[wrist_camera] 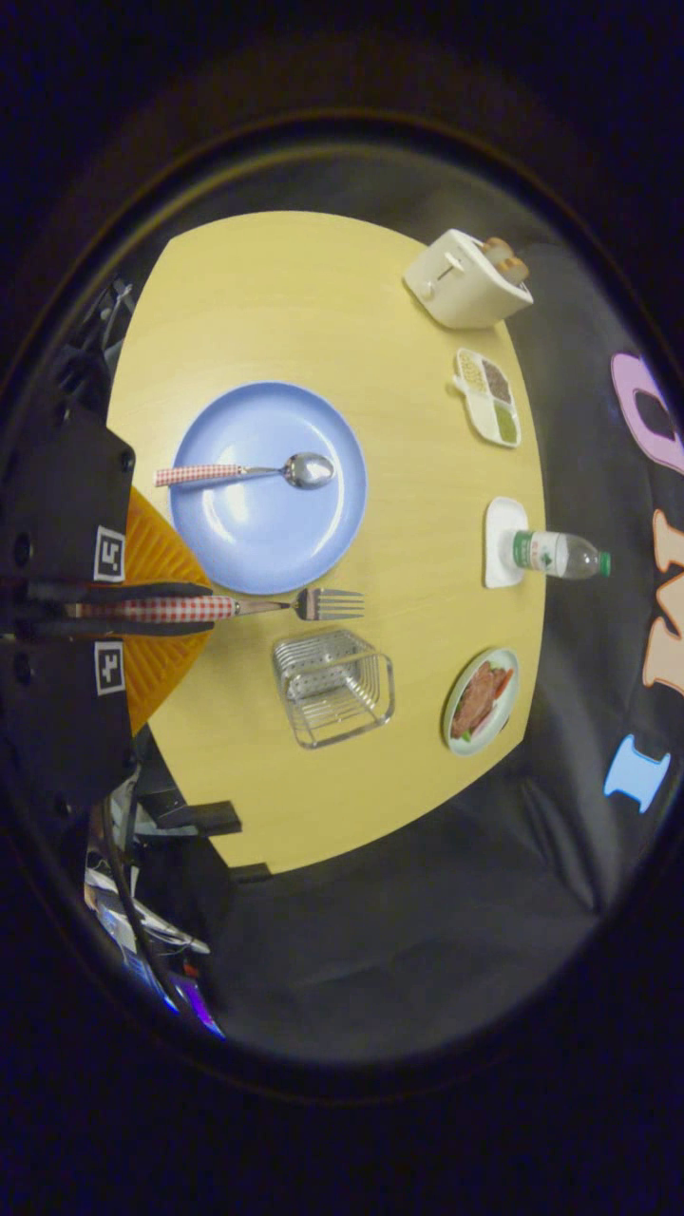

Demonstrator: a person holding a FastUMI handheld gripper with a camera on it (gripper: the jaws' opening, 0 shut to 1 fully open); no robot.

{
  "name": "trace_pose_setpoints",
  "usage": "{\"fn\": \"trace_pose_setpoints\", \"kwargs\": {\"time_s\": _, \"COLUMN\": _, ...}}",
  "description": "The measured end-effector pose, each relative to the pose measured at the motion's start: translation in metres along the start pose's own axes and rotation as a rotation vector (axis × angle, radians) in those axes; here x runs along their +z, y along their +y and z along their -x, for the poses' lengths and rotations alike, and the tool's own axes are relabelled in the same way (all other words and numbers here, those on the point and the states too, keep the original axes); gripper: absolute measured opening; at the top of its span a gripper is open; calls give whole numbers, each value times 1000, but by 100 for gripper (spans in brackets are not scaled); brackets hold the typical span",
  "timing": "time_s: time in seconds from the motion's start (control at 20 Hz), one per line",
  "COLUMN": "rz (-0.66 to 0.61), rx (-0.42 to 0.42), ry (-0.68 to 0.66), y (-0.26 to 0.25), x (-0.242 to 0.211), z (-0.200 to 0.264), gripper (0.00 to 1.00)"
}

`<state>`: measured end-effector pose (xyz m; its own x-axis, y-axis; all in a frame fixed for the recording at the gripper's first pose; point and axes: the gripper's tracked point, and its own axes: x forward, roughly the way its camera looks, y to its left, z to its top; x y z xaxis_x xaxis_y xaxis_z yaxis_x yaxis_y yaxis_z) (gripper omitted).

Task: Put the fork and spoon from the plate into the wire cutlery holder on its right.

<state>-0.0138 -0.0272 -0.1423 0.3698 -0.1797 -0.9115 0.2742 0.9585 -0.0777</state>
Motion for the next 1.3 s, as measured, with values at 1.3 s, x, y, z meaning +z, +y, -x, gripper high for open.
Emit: {"fn": "trace_pose_setpoints", "kwargs": {"time_s": 1.3, "rz": 13, "rx": 156, "ry": 568, "y": -45, "x": 50, "z": -98, "gripper": 11}}
